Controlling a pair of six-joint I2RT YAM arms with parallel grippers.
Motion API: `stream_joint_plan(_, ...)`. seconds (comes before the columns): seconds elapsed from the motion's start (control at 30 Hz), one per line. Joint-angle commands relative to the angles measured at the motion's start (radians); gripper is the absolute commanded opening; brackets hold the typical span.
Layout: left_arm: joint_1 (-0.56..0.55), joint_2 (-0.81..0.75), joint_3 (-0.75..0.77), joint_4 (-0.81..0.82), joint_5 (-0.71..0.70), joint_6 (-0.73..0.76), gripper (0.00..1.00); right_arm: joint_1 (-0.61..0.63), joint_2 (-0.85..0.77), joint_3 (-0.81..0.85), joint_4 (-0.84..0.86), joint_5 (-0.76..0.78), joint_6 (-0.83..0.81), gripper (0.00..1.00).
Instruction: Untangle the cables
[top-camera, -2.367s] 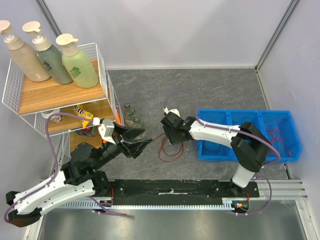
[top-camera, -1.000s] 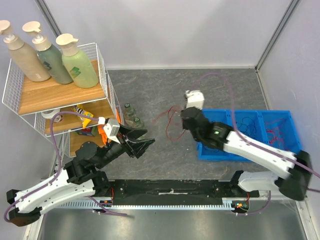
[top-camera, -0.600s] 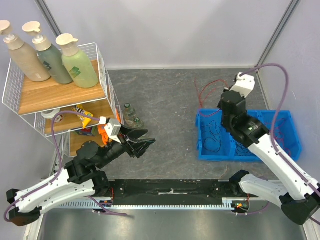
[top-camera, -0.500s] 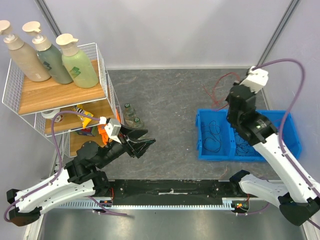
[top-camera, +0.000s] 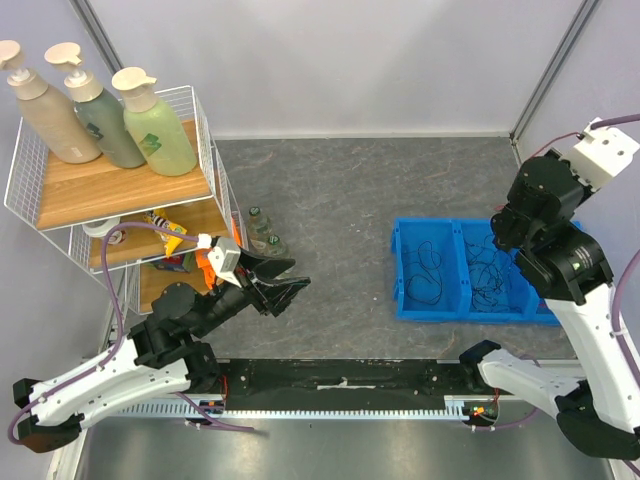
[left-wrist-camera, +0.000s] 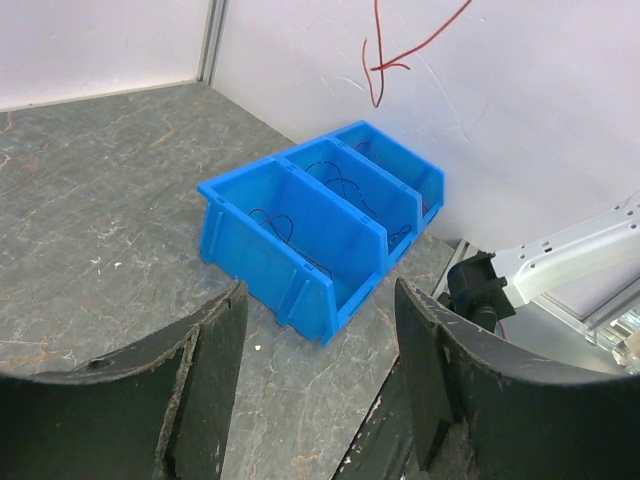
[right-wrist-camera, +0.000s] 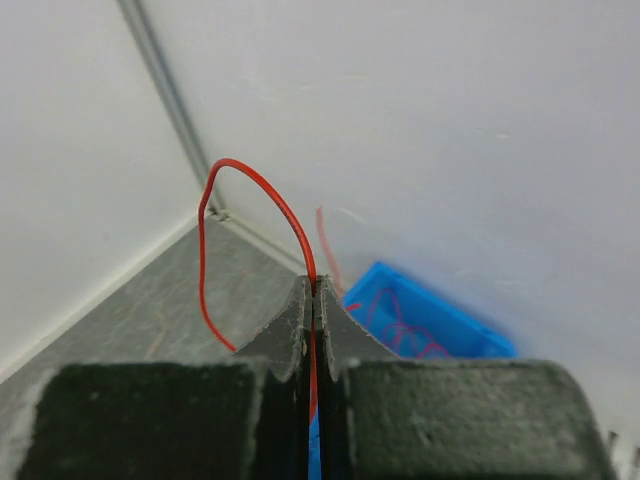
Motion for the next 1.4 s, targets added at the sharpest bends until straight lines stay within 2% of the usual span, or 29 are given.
stream_joint_plan(0.0,0.002,0.012,0.014,0.024,0.005,0.000,0.66,-0.018,-0.022,-0.028,-0.026,0.288,-0.110,0.00)
stream_joint_plan(0.1,0.002,0.023,0.019,0.032,0.020,-0.004,0.66,-0.107,-0.016,-0.094,-0.024,0.315,-0.133,0.00)
stream_joint_plan(0.23,0.003,0.027,0.030,0.027,0.040,-0.013,0.66,-0.337,0.003,-0.163,-0.022,0.183,-0.104,0.00)
stream_joint_plan(0.33,0.000,0.017,0.037,0.010,0.045,-0.022,0.66,-0.450,0.038,-0.190,-0.026,0.088,-0.063,0.00)
stream_joint_plan(0.4,0.002,0.005,0.043,-0.002,0.048,-0.027,0.66,-0.535,0.088,-0.173,-0.056,0.042,-0.032,0.00)
stream_joint_plan(0.5,0.003,-0.009,0.054,-0.022,0.048,-0.024,0.66,-0.612,0.138,-0.046,-0.189,-0.073,0.089,0.00)
stream_joint_plan(0.73,0.002,0.032,0.082,-0.031,0.046,-0.011,0.66,-0.676,0.151,0.198,-0.205,-0.141,0.022,0.00)
stream_joint_plan(0.9,0.003,0.084,0.086,0.023,0.076,-0.028,0.65,-0.687,0.185,0.320,-0.208,-0.101,-0.030,0.00)
stream_joint_plan(1.03,0.002,0.101,0.088,0.030,0.082,-0.031,0.65,-0.702,0.195,0.266,-0.216,-0.135,-0.021,0.00)
stream_joint_plan(1.23,0.002,0.090,0.077,0.029,0.076,-0.031,0.65,-0.722,0.132,0.050,-0.223,-0.221,0.089,0.00)
stream_joint_plan(1.37,0.002,0.095,0.070,0.029,0.071,-0.034,0.65,-0.728,0.130,-0.056,-0.222,-0.218,0.135,0.00)
